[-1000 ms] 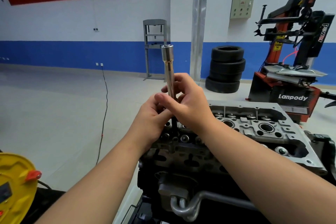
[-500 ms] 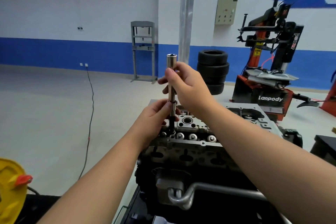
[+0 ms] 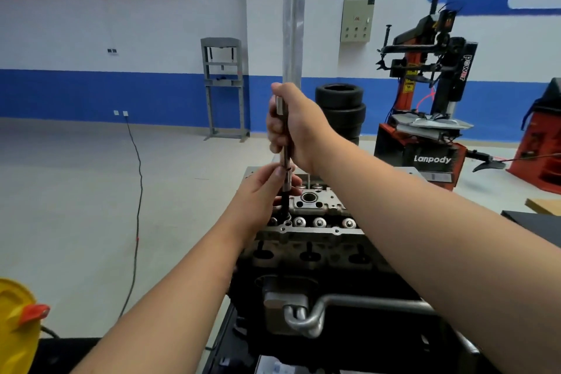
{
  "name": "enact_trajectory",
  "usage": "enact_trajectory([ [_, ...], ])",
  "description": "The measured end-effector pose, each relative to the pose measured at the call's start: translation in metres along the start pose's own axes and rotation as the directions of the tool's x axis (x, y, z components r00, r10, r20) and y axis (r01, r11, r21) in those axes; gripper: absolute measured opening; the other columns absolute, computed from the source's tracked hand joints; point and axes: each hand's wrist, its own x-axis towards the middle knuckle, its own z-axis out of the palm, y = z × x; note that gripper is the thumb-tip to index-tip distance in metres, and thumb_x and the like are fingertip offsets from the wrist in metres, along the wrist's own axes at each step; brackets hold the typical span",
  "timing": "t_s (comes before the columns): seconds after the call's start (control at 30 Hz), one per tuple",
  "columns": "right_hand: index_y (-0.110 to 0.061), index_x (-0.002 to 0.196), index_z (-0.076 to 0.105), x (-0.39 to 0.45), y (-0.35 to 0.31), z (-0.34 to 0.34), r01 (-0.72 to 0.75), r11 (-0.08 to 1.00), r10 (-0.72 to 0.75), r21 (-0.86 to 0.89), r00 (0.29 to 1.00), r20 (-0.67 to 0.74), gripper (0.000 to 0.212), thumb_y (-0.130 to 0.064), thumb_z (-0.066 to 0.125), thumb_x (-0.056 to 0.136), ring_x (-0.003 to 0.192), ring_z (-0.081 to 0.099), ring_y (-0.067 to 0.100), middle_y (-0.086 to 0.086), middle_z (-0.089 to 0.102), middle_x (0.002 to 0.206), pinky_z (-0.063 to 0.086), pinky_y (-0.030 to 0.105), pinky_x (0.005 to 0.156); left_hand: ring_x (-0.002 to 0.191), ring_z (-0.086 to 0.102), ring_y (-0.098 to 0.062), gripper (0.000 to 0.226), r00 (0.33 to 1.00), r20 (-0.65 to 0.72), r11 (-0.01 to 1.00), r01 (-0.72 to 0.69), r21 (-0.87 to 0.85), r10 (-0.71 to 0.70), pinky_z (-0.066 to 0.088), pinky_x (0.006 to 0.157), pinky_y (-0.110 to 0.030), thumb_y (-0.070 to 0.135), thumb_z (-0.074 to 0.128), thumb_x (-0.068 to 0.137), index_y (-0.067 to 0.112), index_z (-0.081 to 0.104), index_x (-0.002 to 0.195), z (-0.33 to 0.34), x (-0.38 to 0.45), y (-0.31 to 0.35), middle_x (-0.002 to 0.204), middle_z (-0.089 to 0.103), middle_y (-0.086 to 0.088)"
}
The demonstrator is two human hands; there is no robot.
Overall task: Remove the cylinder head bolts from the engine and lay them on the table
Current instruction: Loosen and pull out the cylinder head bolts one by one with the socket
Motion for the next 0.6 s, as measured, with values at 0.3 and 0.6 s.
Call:
enact_trajectory([
  [0.3, -0.021, 0.061, 0.047, -0.001, 0.011, 0.017, 0.146, 0.984, -0.168, -0.107, 0.956, -0.241, 0.038, -0.036, 0.048, 0.095, 0.057, 0.035, 0.017, 0.001, 0.042, 0.059, 0.032, 0.037, 0.06, 0.075, 0.064, -0.01, 0.022, 0.995, -0.051, 0.996, -0.086, 0.03, 0.088, 0.05, 0.066, -0.021, 0.049, 0.072, 0.076, 0.037, 0.068, 0.094, 0.012, 0.009, -0.003, 0.082, 0.071, 0.011],
  [0.6, -0.018, 0.068, 0.045, 0.002, 0.004, 0.0, 0.05, 0.998, -0.05, 0.025, 0.999, -0.005, 0.034, -0.034, 0.05, 0.097, 0.05, 0.024, 0.014, -0.003, 0.033, 0.053, 0.024, 0.031, 0.051, 0.096, 0.073, -0.019, 0.036, 0.999, 0.001, 0.999, -0.041, -0.008, 0.041, 0.051, 0.093, -0.049, 0.063, 0.049, 0.089, 0.038, 0.074, 0.093, 0.004, 0.001, -0.006, 0.098, 0.077, 0.003],
])
